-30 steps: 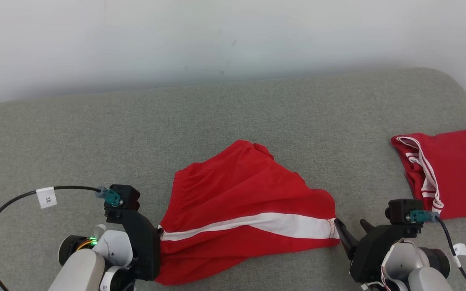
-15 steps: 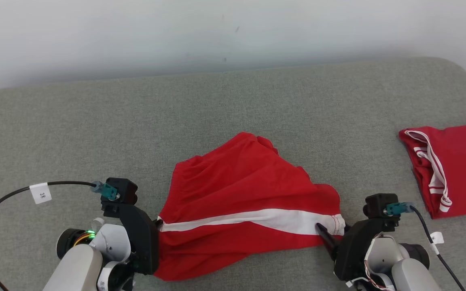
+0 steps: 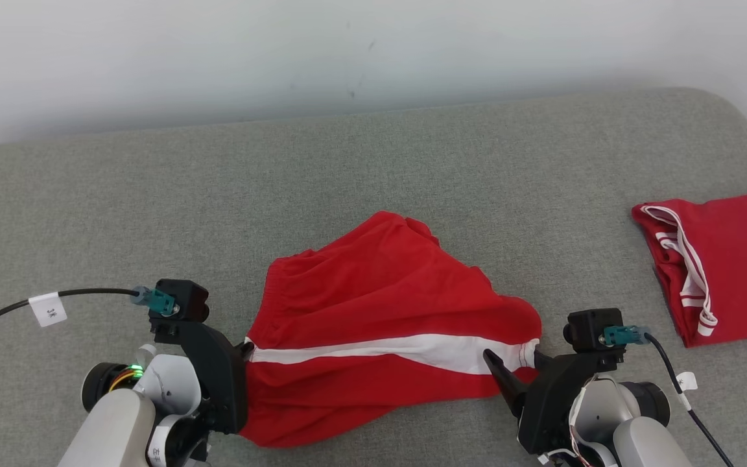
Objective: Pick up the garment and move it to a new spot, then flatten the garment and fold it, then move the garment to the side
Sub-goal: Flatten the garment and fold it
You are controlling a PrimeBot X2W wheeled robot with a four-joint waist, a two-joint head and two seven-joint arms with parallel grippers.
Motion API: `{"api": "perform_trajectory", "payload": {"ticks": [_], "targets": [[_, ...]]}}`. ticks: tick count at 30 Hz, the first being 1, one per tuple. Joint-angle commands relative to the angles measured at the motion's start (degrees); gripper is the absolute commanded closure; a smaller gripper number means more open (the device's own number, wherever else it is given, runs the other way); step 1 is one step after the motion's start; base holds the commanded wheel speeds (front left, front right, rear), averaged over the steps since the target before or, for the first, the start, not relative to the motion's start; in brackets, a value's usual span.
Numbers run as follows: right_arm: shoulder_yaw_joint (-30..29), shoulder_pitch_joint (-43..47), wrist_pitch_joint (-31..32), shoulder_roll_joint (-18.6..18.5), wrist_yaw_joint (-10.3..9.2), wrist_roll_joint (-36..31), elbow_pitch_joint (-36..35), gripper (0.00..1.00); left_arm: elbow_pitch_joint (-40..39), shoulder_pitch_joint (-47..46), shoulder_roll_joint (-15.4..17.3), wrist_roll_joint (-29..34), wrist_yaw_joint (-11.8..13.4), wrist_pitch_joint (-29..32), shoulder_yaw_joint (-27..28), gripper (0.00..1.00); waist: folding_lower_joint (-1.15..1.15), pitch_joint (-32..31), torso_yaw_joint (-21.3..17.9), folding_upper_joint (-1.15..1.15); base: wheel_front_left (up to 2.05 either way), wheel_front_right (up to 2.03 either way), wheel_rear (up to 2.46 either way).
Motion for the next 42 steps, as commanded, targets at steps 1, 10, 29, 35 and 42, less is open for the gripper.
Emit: {"api": "perform_trajectory", "payload": {"ticks": [1,10,29,35,42], "targets": [[0.2,0.6,-0.2,0.0,-0.15,0.4,-0.5,0.00,-0.3,-0.3,0.2,-0.3,0.2,-0.2,0.1,1.00,0.00,0.1,0.0,0.00,0.00,0.00,0.00],[-0.4,-0.8,0.7,0.0,-0.15,0.7,1.5,0.08,-0.7,-0.7,0.2,-0.6,0.3,0.0,-0.2,1.00,0.00,0.4,0.3,0.00,0.00,0.00,0.00],[-5.3,-9.3,-3.3,0.0,-0.15,3.9,-11.7,1.00,-8.9,-3.2,-4.8,-22.6,-1.1,-12.0,15.5,1.00,0.00,-1.2,-0.1,0.00,0.00,0.00,0.00],[-6.4,-18.0,0.2,-1.2,-0.15,5.2,-15.3,1.00,-11.9,-9.4,-6.2,-28.6,-0.6,-12.0,19.2,1.00,0.00,-0.8,-0.1,0.00,0.00,0.00,0.00],[-6.4,-33.2,2.1,-2.9,-0.15,6.1,-12.9,1.00,-13.5,-20.1,-7.7,-29.5,2.0,-14.0,20.8,1.00,0.00,3.9,-0.9,0.00,0.00,0.00,0.00]]}}
